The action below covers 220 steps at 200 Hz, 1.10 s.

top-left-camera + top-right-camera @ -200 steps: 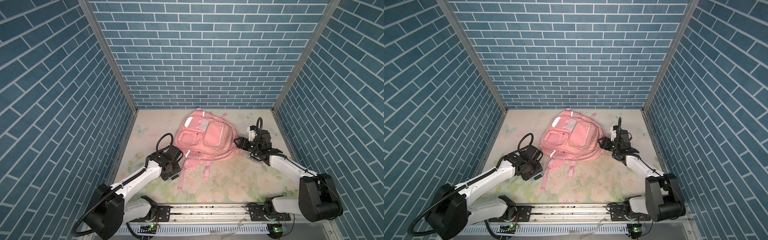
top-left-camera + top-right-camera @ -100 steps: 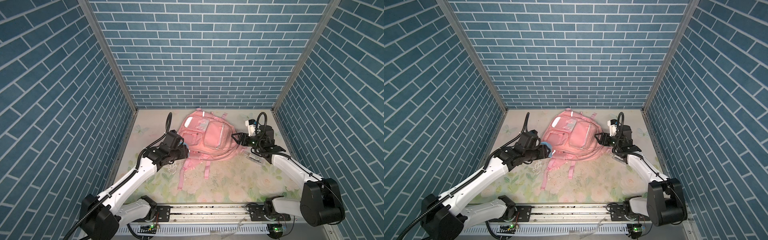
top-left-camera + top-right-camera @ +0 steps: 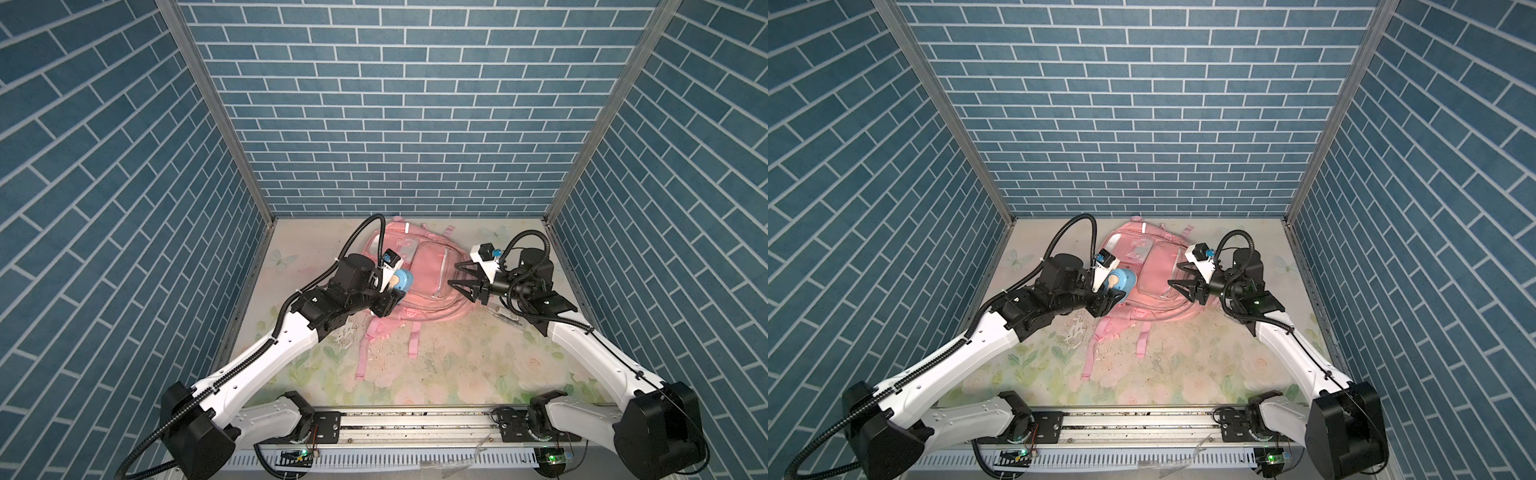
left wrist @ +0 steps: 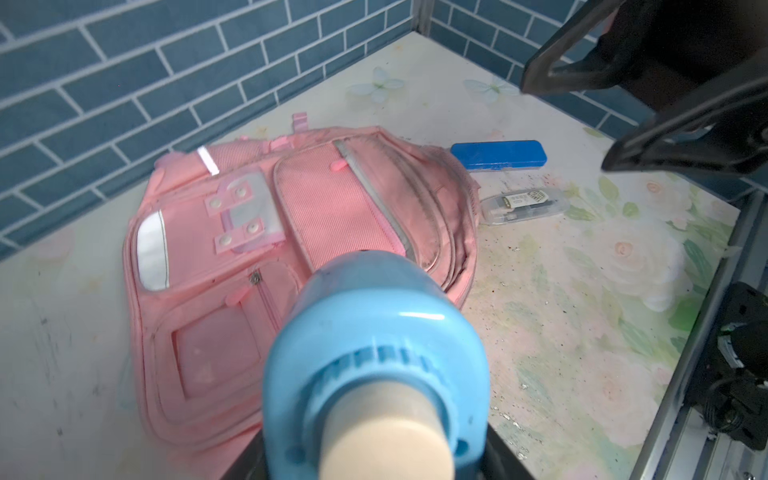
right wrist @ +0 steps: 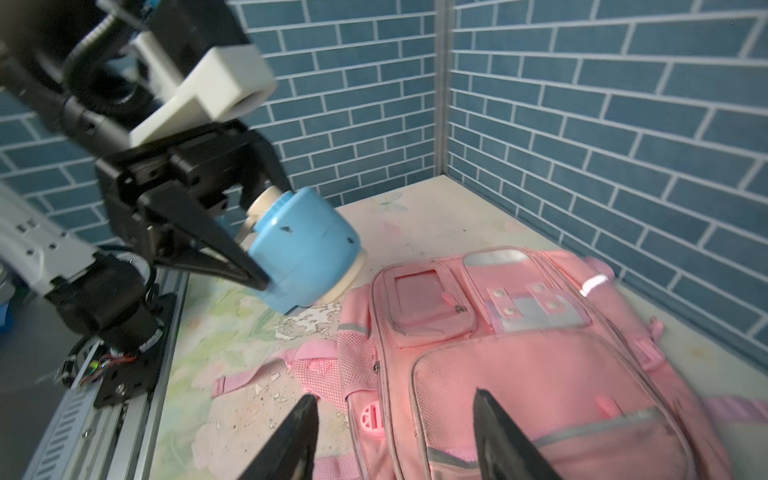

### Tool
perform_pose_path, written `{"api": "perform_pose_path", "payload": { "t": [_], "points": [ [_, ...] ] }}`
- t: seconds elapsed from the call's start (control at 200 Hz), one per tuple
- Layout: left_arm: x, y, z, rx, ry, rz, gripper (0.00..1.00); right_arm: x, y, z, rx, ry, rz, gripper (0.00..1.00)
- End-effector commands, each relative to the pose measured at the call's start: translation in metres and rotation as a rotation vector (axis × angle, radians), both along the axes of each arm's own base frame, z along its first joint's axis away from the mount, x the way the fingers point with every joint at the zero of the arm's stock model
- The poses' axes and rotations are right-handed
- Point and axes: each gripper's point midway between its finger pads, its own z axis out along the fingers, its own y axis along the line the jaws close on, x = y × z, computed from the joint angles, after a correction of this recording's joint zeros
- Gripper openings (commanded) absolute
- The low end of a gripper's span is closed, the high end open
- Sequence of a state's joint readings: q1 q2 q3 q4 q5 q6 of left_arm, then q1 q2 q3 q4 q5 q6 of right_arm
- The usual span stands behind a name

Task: Pack the student bag
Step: 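Hold the blue sharpener up with the left gripper while the right gripper grasps it, then carry the blue sharpener with the right gripper toward the backpack opening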

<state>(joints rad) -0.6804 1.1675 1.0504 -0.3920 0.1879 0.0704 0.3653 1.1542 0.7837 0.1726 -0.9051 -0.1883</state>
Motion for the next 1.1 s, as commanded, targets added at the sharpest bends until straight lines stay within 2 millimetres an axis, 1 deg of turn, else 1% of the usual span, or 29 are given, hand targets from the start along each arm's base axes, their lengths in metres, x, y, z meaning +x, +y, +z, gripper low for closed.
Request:
{"api": "perform_pose_path", "payload": {
  "t": [0.0, 0.075, 0.135, 0.165, 0.19, 0.25, 0.35, 0.405, 0.51, 0.57, 0.65, 0.73, 0.855, 0.92, 1.0, 1.095],
  "points": [
    [0.003, -0.019, 0.036, -0.028, -0.163, -0.132, 0.27, -0.023, 0.012, 0.0, -0.046, -0.192, 0.132, 0.6],
    [0.007, -0.025, 0.043, -0.066, -0.159, -0.132, 0.27, -0.02, 0.021, -0.008, -0.083, -0.261, 0.073, 0.62],
    [0.008, -0.032, 0.045, -0.103, -0.124, -0.135, 0.27, -0.016, 0.024, -0.012, -0.1, -0.333, 0.012, 0.64],
    [0.008, -0.036, 0.046, -0.119, -0.104, -0.137, 0.27, -0.012, 0.025, -0.011, -0.103, -0.362, -0.032, 0.65],
    [0.008, -0.038, 0.046, -0.133, -0.087, -0.141, 0.27, -0.008, 0.025, -0.009, -0.101, -0.379, -0.07, 0.71],
    [0.005, -0.044, 0.048, -0.162, -0.054, -0.156, 0.26, -0.005, 0.027, -0.004, -0.097, -0.419, -0.111, 0.78],
    [-0.002, -0.048, 0.05, -0.186, -0.056, -0.201, 0.26, -0.01, 0.031, -0.001, -0.088, -0.456, -0.086, 0.81],
    [-0.004, -0.045, 0.05, -0.167, -0.086, -0.213, 0.26, -0.015, 0.033, -0.002, -0.093, -0.473, -0.051, 0.81],
    [-0.006, -0.041, 0.05, -0.104, -0.147, -0.25, 0.27, -0.024, 0.035, -0.012, -0.117, -0.475, 0.012, 0.81],
    [-0.01, -0.041, 0.049, -0.071, -0.183, -0.295, 0.26, -0.028, 0.036, -0.016, -0.124, -0.47, 0.044, 0.8],
    [-0.014, -0.043, 0.048, -0.038, -0.225, -0.361, 0.27, -0.031, 0.037, -0.015, -0.117, -0.457, 0.091, 0.79],
    [-0.017, -0.045, 0.042, 0.007, -0.251, -0.418, 0.27, -0.03, 0.035, -0.013, -0.119, -0.448, 0.112, 0.78],
    [-0.022, -0.047, 0.043, 0.033, -0.298, -0.486, 0.28, -0.026, 0.03, -0.015, -0.151, -0.427, 0.142, 0.76],
    [-0.024, -0.049, 0.045, 0.027, -0.313, -0.501, 0.29, -0.024, 0.028, -0.012, -0.153, -0.426, 0.148, 0.76],
    [-0.029, -0.051, 0.043, 0.025, -0.33, -0.543, 0.3, -0.025, 0.03, -0.01, -0.145, -0.417, 0.18, 0.76],
    [-0.03, -0.054, 0.04, 0.024, -0.326, -0.565, 0.3, -0.026, 0.034, -0.011, -0.146, -0.401, 0.222, 0.75]
  ]
}}
